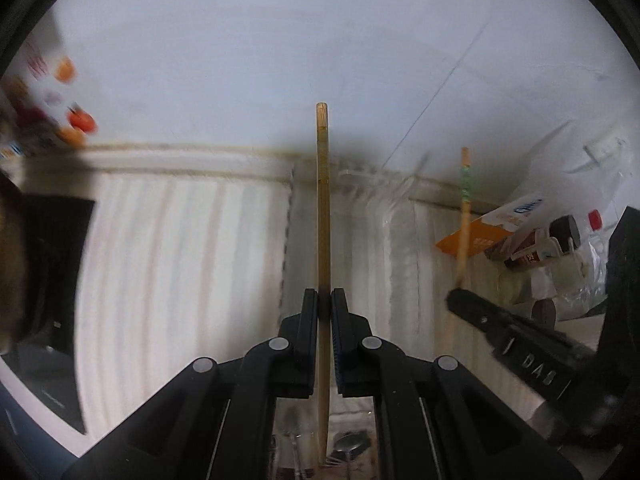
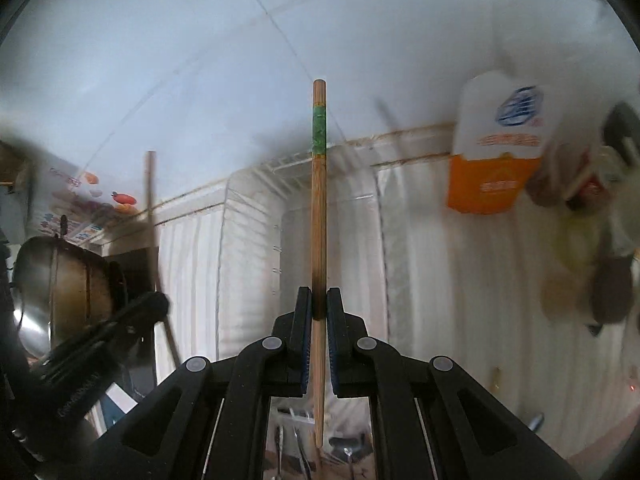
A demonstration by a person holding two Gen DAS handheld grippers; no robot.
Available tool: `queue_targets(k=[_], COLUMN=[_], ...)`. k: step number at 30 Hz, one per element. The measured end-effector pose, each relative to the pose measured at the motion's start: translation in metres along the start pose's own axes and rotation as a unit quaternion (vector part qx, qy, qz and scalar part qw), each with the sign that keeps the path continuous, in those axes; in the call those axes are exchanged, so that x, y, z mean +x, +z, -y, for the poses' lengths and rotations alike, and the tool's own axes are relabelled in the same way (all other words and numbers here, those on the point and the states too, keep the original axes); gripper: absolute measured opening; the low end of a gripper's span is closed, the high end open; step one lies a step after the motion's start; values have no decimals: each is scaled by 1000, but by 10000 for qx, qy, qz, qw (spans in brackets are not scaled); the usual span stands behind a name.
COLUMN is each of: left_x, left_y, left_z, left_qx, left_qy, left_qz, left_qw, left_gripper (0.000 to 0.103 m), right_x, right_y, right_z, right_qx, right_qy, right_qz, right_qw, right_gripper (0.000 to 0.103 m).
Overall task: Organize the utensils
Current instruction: 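Lift both chopsticks, lower them into the clear basket and open both tools, then grasp a banded chopstick with the left tool while the right grasps a plain chopstick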
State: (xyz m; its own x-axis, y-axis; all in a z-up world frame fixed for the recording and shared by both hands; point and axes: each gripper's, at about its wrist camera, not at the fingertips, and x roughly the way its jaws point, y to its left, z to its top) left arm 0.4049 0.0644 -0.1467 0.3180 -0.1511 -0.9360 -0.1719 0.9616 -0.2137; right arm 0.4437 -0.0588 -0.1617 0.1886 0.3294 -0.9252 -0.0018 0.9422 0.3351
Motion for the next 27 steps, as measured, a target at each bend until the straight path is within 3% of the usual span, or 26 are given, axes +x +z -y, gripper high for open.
queue_targets(k=[4,10,12,13,14,16,18,20,22,27], left_x=[31,44,42,38,33,21,4,-11,-25,-46], left_y=[11,16,14,14,13,10,3,-4,-14,-56], left_z=[-5,-8,-8,-8,-10,-12,-16,-22,-29,-42], left_qx=[-105,-91,-70,-54,-37,14,34,11,-21,12], left_qy=[-128,-119,4,81,192,367,599,739,863,1231], left_qz=[-373,-658,-617,-567,-505,-307,9,309,582,887], left_qw=[9992,9977,9981,9983,9985,9989,9982,9968,9946,9884], left_gripper=[4,8,10,13,17,47,67,70,103,103], right_x=[36,76,78,76,70,56,40,16,-3,-47], right_y=[10,14,13,13,12,11,8,1,-7,-45], right_z=[4,7,10,13,16,18,20,28,33,55], right_qx=[27,-229,-200,-188,-174,-172,-146,-115,-88,-41], right_qy=[-37,-229,-263,-286,-332,-396,-469,-604,-738,-846], right_qz=[-309,-886,-955,-901,-820,-709,-523,-273,-78,499], right_qw=[9995,9955,9949,9953,9959,9966,9974,9977,9972,9952], right_gripper=[7,9,35,41,44,44,45,52,57,66])
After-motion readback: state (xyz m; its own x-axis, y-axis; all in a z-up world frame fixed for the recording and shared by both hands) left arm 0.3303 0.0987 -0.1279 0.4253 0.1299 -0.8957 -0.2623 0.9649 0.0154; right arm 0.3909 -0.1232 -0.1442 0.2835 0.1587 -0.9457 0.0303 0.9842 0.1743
